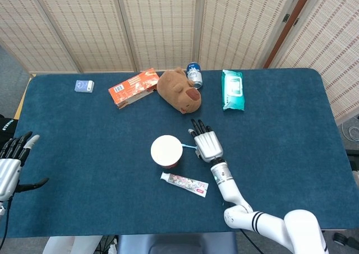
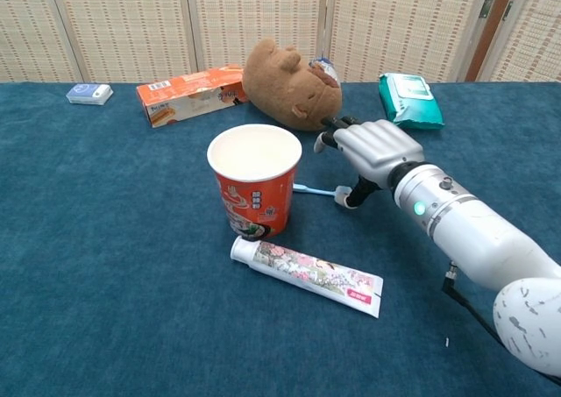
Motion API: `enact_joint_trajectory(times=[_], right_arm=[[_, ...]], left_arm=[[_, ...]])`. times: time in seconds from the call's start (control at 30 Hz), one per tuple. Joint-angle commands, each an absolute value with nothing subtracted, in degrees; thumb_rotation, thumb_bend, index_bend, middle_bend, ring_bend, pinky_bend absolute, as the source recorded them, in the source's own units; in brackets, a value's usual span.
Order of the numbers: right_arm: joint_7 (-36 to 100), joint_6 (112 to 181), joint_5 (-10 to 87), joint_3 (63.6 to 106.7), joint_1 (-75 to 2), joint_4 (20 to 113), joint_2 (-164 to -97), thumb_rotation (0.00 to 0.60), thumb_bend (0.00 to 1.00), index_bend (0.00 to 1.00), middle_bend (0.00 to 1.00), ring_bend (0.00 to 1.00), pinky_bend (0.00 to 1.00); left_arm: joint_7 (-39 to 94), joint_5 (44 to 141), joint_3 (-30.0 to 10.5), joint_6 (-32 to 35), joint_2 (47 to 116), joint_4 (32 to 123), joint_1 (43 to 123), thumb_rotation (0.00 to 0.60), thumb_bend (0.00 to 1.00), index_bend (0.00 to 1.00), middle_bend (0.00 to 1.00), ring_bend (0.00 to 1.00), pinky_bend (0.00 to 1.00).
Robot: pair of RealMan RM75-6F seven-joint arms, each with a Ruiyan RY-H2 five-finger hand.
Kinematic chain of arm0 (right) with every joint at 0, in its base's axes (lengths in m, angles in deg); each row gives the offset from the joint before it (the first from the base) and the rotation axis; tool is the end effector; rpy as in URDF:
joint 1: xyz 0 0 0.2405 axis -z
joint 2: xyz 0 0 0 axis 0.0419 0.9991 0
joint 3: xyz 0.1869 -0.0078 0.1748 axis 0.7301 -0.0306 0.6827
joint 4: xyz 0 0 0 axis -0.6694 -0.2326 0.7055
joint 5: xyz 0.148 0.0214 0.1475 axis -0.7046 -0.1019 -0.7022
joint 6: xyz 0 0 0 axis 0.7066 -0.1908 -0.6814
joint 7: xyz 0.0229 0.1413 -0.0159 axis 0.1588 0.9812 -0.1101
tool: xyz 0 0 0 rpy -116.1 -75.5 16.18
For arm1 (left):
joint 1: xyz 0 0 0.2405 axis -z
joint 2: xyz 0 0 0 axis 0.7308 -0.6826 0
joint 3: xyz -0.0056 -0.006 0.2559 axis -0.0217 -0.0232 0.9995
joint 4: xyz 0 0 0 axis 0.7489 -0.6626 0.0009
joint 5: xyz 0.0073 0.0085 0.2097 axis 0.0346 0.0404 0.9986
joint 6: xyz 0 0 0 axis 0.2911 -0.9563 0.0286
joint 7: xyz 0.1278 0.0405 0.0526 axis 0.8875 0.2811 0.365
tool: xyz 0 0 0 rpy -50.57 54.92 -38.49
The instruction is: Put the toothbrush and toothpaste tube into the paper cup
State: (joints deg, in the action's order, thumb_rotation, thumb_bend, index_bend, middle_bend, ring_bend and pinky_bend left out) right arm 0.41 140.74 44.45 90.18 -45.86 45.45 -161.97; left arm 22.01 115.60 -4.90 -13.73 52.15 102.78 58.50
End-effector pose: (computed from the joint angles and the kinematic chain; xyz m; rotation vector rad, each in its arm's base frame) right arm -0.1405 -0.3588 -0.1045 1.7772 -0.6921 0.8200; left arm -0.2887 0.2166 0.1971 -1.4604 -0.9050 -0.9311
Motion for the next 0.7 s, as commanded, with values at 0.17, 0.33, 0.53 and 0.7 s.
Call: enact_joint_trajectory(times=[0.17, 0.33, 0.53, 0.7], right_arm=[[1.8, 139.8, 44.0, 91.0, -47.3, 41.8, -163.9, 0.600, 0.16, 0.25, 0.00, 0.00, 0.27], [2.8, 139.6, 44.0, 91.6, -48.2, 39.6, -164.9, 0.600, 0.16, 0.25, 0.00, 0.00, 0.27], [4.1, 139.9, 44.2, 92.4, -49.5, 36.6, -166.1, 0.600, 0.16, 0.25, 0.00, 0.00, 0.27], [5.4, 140.2, 44.8, 92.0, -49.2, 38.0, -165.6, 0.600, 0.16, 0.25, 0.02, 0.00, 0.27]], left_arm=[[21.6, 115.4, -4.9, -13.5, 52.2, 102.3, 58.4, 0.600, 0.00, 0.00, 0.00, 0.00, 0.00], [21.6, 115.4, -5.0, -13.3, 52.3, 102.2, 58.4, 0.600, 0.00, 0.00, 0.00, 0.00, 0.00], [21.8, 115.4, -5.0, -13.1, 52.4, 102.0, 58.3, 0.600, 0.00, 0.00, 0.00, 0.00, 0.00], [21.5, 115.2, -5.0, -13.2, 52.3, 101.9, 58.1, 0.600, 0.00, 0.00, 0.00, 0.00, 0.00]])
